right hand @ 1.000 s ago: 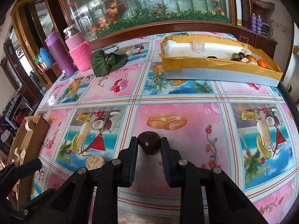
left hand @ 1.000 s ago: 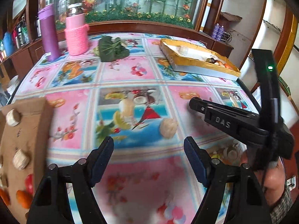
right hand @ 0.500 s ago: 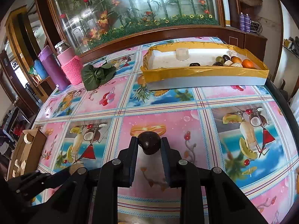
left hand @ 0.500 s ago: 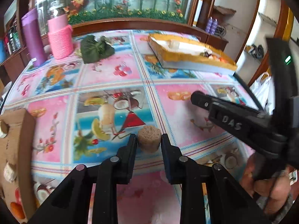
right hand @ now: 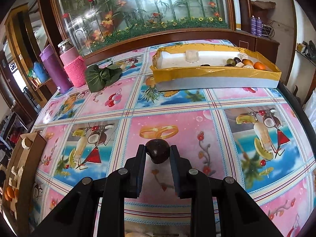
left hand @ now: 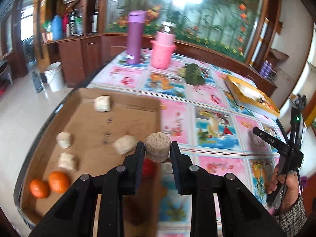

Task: Organize fruits
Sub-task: 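Carry the cake and dark fruit into the cardboard box and open both tools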

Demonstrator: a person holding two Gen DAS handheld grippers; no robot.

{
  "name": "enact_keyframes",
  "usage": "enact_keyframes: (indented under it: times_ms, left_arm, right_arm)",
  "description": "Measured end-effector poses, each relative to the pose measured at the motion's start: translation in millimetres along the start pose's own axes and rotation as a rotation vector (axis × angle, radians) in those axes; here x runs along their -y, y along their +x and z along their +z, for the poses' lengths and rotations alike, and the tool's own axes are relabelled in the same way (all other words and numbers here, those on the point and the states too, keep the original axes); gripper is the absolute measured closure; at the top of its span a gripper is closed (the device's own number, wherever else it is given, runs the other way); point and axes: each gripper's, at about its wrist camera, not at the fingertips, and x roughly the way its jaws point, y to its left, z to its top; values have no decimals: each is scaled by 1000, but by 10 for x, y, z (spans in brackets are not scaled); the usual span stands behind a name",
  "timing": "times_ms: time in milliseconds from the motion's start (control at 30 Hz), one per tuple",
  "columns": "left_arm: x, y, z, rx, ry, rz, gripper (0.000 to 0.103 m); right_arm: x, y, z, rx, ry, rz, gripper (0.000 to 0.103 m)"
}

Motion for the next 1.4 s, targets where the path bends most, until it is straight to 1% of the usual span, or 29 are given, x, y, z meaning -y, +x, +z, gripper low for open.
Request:
enact_keyframes:
  times_ms: [167,233,300,367,467,600,767,900,1000,1033,1200,1267,1400]
  left_arm:
    - [-527,-257,-113,45,-103,26,77]
    - [-681,-309,-143,54,-130,30,77]
    - [-815,-341,-167,57,-150,44,77]
    - [-948,-373,-190,58,-160,64,77]
    - [-1118,-435,-238,68,-160,112,77]
    - [-1335,-482,-318,78,-177,150,77]
    - [-1527,-393,-389,42,-214,151,77]
    - [-1514,-357,-307,33,-190,145,77]
    - [-1495,-331,-254,26,-167,145,77]
    - [-1489,-303,-253,12,-162,142,77]
    - [-1491,-222,-345,-46,-181,109,77]
    - [-1509,-239,-387,-56,-198,87,77]
    - [-1556,-300,-471,-75,-232,36,77]
  right_arm:
    - [-136,-43,-72,20,-51,-27,77]
    - [-192,-63,-92,26,-68,-39,77]
    - [-268,-114,-100,39,-100,-74,77]
    - [-349,-215,-113,50,-118,-71,77]
    - [-494,-406,-145,53,-111,-6,77]
    - [-846,-641,-211,46,-148,82,77]
    - [-1508,-840,-388,32,-253,215,76]
    - [-2071,-824,-556,-24,-328,340,76]
    - [-2460,-767,-673,-64,-380,405,76]
    - [-2585,-740,-713,-80,-401,424,76]
    - [-3031,-566,-883,-121,-510,438,76]
    - [-3133,-454,-895,-141,-530,433,76]
    - [-3213,-270,-897,-185,-548,414,76]
